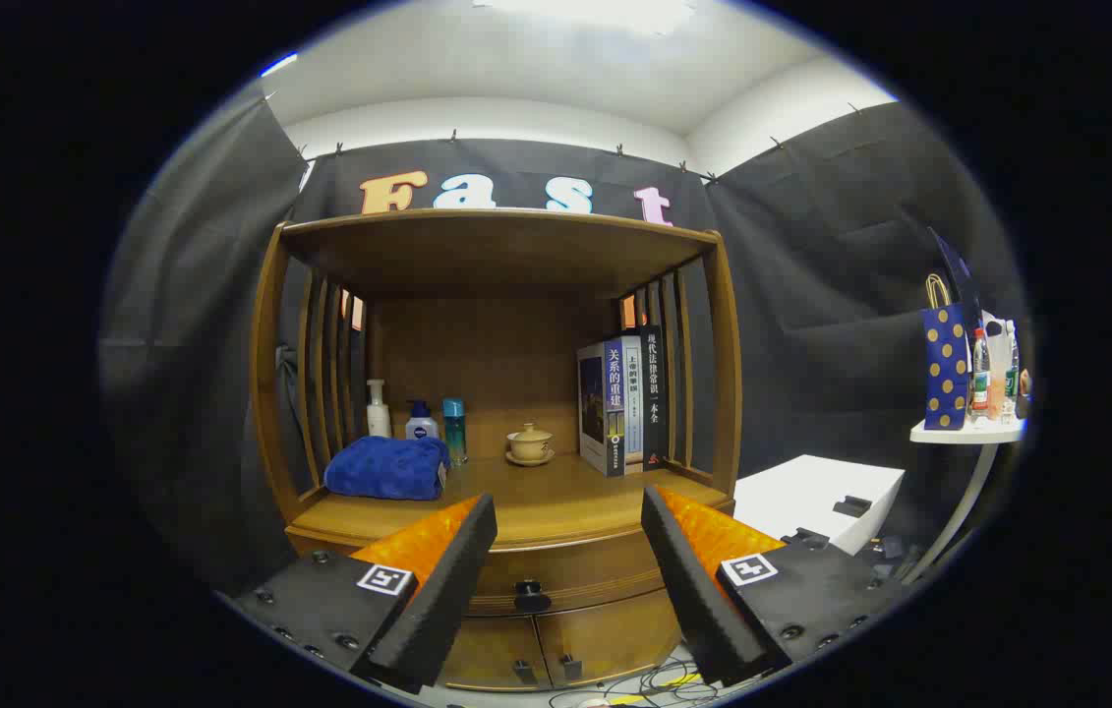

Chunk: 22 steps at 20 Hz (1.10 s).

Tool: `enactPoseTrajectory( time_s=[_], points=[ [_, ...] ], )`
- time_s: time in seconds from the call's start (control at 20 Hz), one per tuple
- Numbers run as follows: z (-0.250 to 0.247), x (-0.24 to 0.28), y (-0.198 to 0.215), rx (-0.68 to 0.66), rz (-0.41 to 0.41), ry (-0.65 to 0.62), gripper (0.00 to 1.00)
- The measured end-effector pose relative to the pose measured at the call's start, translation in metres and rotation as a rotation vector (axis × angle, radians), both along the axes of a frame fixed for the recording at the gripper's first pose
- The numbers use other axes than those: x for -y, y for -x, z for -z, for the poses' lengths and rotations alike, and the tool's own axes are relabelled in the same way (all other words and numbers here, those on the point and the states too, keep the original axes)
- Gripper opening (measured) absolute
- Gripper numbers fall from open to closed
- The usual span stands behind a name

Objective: Pull open the drawer, take out the items inside it, and place them on the countertop above the cabinet.

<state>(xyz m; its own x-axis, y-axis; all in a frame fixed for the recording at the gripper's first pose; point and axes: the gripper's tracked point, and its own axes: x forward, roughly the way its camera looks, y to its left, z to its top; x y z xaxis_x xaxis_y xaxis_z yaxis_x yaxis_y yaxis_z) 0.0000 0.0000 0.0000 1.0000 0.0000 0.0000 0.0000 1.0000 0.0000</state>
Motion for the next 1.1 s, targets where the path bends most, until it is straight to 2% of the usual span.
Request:
enactPoseTrajectory(
  time_s=[0.5,1.1],
  points=[
    [0.0021,-0.0003,0.0032,-0.009,-0.002,-0.008,0.98],
    [0.0097,-0.0081,-0.0013,0.001,-0.043,-0.031,0.98]
  ],
)
